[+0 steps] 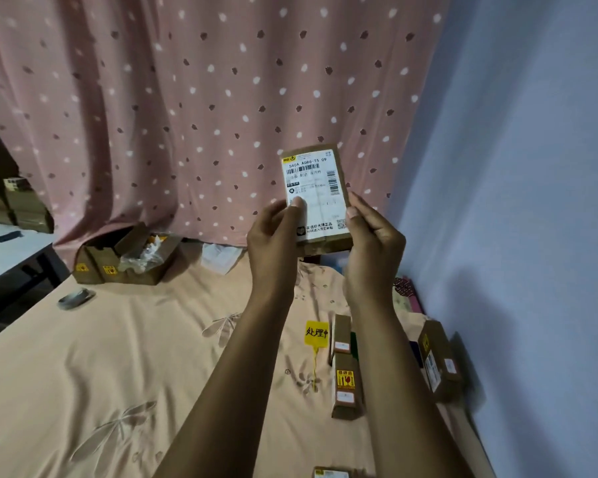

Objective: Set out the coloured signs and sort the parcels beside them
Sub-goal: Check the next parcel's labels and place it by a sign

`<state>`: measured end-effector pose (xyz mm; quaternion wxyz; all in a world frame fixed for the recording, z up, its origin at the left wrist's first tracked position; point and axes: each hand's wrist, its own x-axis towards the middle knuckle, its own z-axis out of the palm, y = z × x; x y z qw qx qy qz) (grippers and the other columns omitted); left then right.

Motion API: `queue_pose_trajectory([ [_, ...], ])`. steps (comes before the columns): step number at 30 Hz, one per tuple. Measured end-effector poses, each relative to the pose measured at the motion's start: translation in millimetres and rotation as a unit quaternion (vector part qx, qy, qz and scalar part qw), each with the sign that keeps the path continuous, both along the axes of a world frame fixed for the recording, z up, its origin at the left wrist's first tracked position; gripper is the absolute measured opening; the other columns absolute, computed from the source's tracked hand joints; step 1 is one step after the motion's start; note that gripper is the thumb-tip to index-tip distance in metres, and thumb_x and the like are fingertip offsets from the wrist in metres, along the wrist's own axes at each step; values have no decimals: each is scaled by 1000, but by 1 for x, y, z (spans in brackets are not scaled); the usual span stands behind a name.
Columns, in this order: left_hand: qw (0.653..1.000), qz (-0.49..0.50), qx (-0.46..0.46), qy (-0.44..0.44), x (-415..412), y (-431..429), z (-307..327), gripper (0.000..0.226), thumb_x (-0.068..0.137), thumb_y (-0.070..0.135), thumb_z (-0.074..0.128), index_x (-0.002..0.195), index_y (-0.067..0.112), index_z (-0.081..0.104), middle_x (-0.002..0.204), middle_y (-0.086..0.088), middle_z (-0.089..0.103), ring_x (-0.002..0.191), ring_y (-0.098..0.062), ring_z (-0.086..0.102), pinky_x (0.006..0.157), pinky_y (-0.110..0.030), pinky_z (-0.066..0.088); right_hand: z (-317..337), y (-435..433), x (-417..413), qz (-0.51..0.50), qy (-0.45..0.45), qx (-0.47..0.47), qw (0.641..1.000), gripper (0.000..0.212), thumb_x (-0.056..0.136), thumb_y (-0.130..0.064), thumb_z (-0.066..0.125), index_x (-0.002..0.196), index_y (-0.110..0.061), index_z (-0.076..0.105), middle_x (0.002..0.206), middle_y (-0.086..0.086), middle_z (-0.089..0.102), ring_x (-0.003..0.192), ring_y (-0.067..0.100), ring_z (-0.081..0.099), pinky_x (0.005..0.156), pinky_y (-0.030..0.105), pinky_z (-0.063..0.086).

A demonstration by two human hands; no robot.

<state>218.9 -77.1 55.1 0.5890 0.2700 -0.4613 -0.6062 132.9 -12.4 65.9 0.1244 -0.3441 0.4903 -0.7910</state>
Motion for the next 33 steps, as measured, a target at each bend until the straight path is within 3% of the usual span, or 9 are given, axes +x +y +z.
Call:
queue_pose_trajectory([
  [3, 999, -45, 2, 5, 10, 7, 2, 33, 98, 31, 65, 127, 15, 66, 111, -8, 78, 101, -25, 76, 82, -40, 63, 0, 1, 8, -25, -30, -1, 999, 26, 100, -9, 59, 120, -16, 74, 109, -8, 77, 100, 11, 75, 68, 23, 61],
  [10, 994, -102, -32, -22, 31, 18, 2, 33, 104, 23, 54, 136, 23, 62, 117, -6, 76, 112, -32, 71, 95, -52, 58, 1, 11, 24, -66, 24, -13, 997, 25, 102, -12, 56, 121, -11, 72, 122, 1, 73, 111, 17, 70, 65, 20, 59],
  [15, 989, -133, -57, -23, 52, 18, -4, 42, 104, 18, 54, 146, 20, 53, 128, -7, 72, 115, -28, 70, 94, -44, 58, -6, 20, 31, -32, 60, -4, 998, 26, 102, -12, 54, 125, -13, 66, 132, 2, 67, 121, 21, 65, 73, 23, 61],
  [20, 985, -150, -73, -36, 69, 16, -9, 44, 105, 15, 53, 148, 20, 51, 133, -6, 69, 119, -28, 69, 100, -51, 55, -2, 32, 38, 53, 92, 47, 993, 44, 105, -8, 44, 144, -27, 53, 136, -12, 64, 121, 12, 65, 78, 25, 62],
  [26, 983, -150, -95, -45, 82, 21, -6, 49, 103, 14, 56, 151, 19, 48, 138, -6, 66, 122, -26, 67, 102, -53, 54, 1, 38, 51, 68, 153, 88, 982, 55, 107, -14, 46, 155, -38, 34, 154, -11, 48, 133, 11, 55, 90, 24, 60],
  [30, 980, -161, -108, -41, 91, 24, -1, 54, 99, 14, 59, 152, 16, 46, 140, -8, 64, 126, -29, 64, 101, -52, 54, 2, 40, 63, 45, 162, 76, 983, 56, 107, -20, 48, 156, -38, 29, 158, -11, 42, 132, 10, 55, 80, 17, 59],
  [33, 979, -164, -112, -47, 97, 26, -3, 54, 100, 14, 58, 153, 14, 44, 141, -9, 64, 127, -31, 63, 102, -54, 53, -3, 41, 67, 51, 160, 71, 983, 57, 107, -20, 48, 156, -39, 28, 159, -11, 40, 134, 10, 53, 82, 20, 60],
])
